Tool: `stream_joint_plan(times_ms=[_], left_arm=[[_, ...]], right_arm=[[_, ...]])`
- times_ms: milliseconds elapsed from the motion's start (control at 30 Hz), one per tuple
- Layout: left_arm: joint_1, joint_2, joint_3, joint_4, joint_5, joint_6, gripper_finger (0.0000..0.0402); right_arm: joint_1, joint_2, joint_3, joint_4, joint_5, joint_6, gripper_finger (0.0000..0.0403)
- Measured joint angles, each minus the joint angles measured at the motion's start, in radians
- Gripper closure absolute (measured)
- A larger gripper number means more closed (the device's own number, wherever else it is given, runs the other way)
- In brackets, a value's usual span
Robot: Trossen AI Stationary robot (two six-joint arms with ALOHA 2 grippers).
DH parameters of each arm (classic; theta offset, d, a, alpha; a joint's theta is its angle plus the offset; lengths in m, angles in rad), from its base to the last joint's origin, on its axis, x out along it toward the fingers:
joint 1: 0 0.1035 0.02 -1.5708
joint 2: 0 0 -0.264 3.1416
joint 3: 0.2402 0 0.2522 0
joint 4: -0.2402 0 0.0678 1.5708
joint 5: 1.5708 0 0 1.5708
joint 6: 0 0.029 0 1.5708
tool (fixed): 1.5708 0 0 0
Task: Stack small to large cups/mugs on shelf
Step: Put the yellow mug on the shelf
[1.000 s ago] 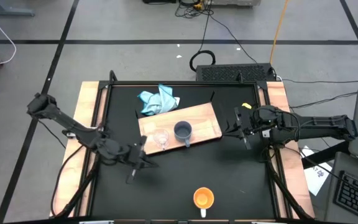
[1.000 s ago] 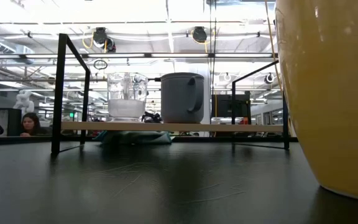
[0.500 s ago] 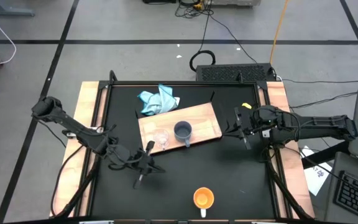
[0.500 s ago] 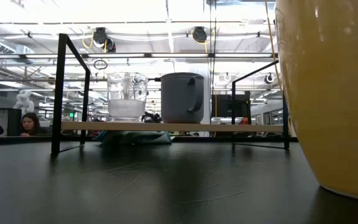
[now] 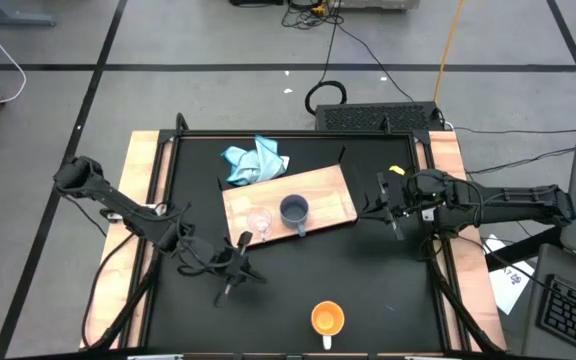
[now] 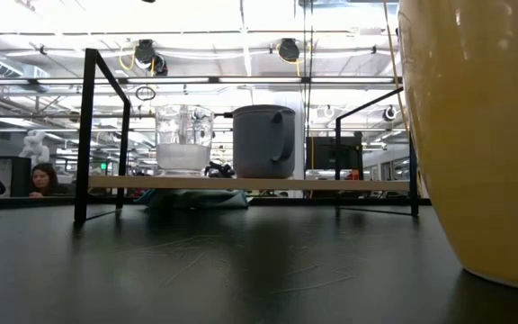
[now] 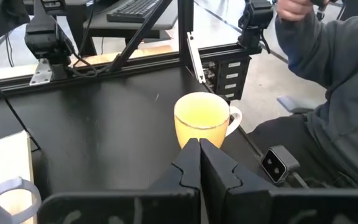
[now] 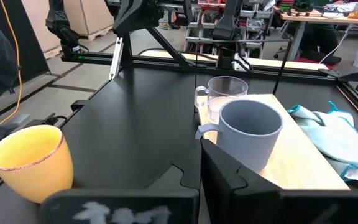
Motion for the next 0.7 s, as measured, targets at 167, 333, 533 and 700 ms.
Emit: stream_joint_plan(times_ms=[167, 333, 533, 700], left_arm=[[0.0, 0.0, 0.0, -0.002, 0.0, 0.004, 0.0401], [0.0, 0.0, 0.0, -0.004, 0.0, 0.004, 0.0401], [0.0, 0.0, 0.0, -0.004, -0.003, 0.008, 0.0401], [-0.009, -0.024, 0.0, -0.035, -0.102, 0.04, 0.0401]], right_arm=[[0.0, 0.0, 0.0, 0.0, 0.0, 0.0, 0.0403], [0.0, 0.0, 0.0, 0.0, 0.0, 0.0, 0.0403], [0.0, 0.0, 0.0, 0.0, 0.0, 0.0, 0.0403], [0.0, 0.0, 0.0, 0.0, 0.0, 0.0, 0.0403]])
